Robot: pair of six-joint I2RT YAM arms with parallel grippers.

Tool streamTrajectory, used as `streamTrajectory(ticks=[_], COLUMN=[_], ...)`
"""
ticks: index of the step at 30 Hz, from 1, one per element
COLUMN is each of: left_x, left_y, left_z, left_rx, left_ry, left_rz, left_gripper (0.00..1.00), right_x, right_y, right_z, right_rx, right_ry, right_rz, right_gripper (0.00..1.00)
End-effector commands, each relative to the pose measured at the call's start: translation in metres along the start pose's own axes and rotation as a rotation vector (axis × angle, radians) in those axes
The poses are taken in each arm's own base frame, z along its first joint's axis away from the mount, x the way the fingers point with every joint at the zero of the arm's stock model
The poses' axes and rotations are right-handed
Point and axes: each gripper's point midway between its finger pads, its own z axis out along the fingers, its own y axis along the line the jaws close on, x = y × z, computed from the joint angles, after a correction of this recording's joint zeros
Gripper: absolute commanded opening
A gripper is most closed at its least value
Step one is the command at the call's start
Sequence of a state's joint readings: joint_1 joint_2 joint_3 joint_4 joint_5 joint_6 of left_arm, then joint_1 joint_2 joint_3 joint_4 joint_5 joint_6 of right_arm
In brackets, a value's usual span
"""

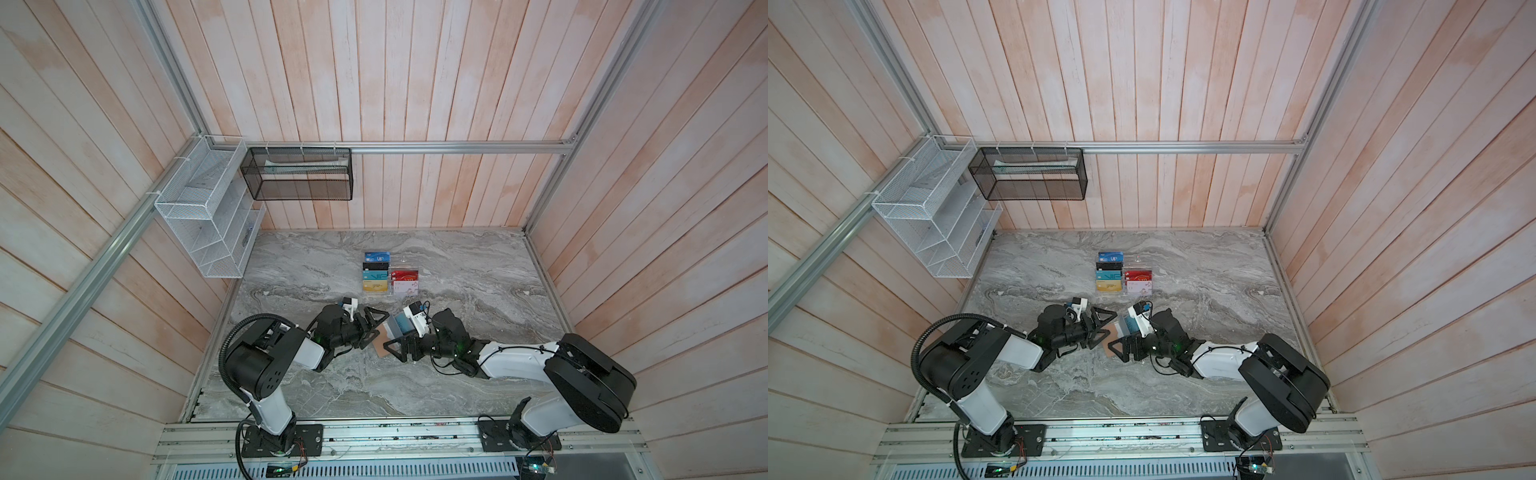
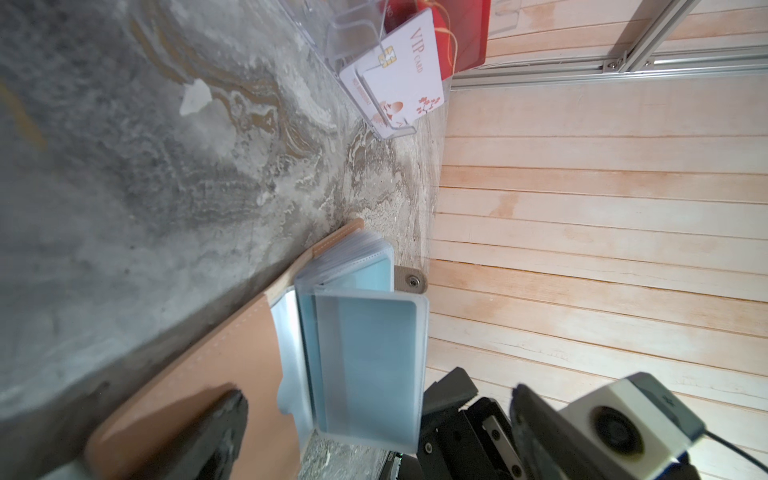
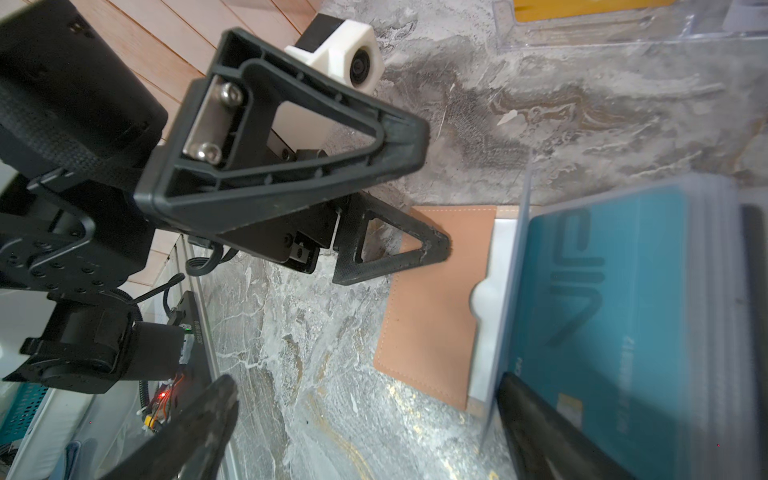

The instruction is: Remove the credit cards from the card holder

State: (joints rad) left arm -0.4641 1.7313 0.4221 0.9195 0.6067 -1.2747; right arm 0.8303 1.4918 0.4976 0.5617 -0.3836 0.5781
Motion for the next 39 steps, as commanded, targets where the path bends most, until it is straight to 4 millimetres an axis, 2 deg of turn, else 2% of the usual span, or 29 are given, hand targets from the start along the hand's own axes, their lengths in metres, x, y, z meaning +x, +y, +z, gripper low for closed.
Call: streamTrajectory(ticks=[1, 14, 24, 33, 39], left_x=[0.003, -0.001, -0.008, -0.017, -0.016], left_y=[0.0, 0.001, -0.001, -0.009, -0.022], left_z=[-0.005, -0.008, -0.019, -0.027, -0.03], left_rx=[0.006, 0.005, 0.005, 0.006, 0.029], left_ry=[0.006, -0.001, -0.024, -0.042, -0.041], left_rz=[0.024, 0.019, 0.02, 0.041, 0.044], left_gripper=[1.0, 1.0, 1.0, 1.0, 1.0], right_x=[-0.007, -0.005, 0.004, -0.004, -0.013], right_y=[0.011, 0.016, 0.022, 0.016, -0.008], right_z=[0.005, 0.008, 0.022, 0.008, -0.006], right_rx=[-0.037, -0.067, -0.085, -0.027, 0.048], right_ry=[-0.011, -0.004, 0.036, -0.001, -0.035], right_rz=[-0.004, -0.002, -0.002, -0.033, -0.003], right_gripper=[0.98, 0.98, 0.98, 0.98, 0.98])
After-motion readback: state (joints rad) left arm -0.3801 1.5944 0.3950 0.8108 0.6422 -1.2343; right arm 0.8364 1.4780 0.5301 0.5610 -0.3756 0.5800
